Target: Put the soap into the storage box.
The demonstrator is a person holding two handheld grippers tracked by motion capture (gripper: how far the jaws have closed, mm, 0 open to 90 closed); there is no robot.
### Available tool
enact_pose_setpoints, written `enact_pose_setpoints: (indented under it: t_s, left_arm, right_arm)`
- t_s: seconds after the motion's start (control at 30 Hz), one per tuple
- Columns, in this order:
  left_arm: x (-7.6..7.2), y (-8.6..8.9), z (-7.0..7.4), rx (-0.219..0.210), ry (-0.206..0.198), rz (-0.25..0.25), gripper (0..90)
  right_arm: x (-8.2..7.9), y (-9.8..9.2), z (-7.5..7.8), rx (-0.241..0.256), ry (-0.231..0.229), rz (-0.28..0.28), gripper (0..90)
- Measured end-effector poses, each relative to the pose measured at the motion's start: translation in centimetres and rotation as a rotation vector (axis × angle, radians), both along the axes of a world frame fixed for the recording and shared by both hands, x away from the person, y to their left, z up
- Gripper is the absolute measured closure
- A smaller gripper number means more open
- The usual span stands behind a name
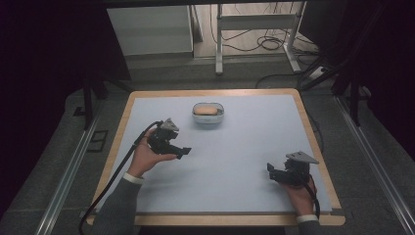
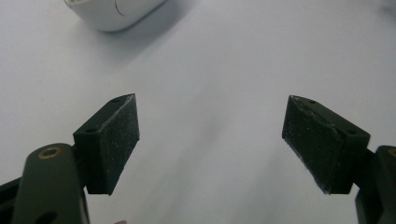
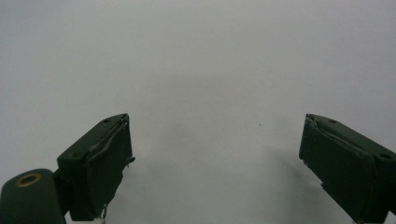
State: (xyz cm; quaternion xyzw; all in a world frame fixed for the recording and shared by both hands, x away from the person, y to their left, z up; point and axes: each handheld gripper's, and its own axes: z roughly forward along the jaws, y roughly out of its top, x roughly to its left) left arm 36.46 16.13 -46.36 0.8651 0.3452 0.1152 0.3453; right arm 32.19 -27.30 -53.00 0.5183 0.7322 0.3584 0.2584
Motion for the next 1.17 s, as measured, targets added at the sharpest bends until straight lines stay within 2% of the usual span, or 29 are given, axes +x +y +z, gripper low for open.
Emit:
enact_pose_setpoints:
  t_s: [0.2,0.37,0.63,0.87,1.03,1.17]
  left_arm:
    - [-2.0,1.1,-1.5,-0.030,0.005,0.019,18.5]
    - [-3.5,2.3,-3.5,-0.025,0.031,0.051,18.2]
    - [-4.5,3.9,-5.5,0.006,0.053,0.120,18.0]
    - [-4.7,4.4,-5.5,0.003,0.050,0.132,18.0]
    - [-4.8,4.4,-5.4,-0.002,0.032,0.136,18.1]
    - [-4.9,4.5,-5.5,-0.008,0.039,0.134,17.9]
  right_arm:
    - [0.0,0.0,0.0,0.000,0.001,-0.001,9.6]
    - [0.0,0.0,0.0,-0.001,0.001,-0.002,9.6]
    - [0.0,0.0,0.0,-0.004,0.001,-0.004,9.6]
    - [0.1,0.0,0.0,-0.003,0.006,0.000,9.6]
    - [0.1,0.0,0.0,-0.003,0.005,0.000,9.6]
    - [0.0,0.0,0.0,0.000,0.003,-0.001,9.6]
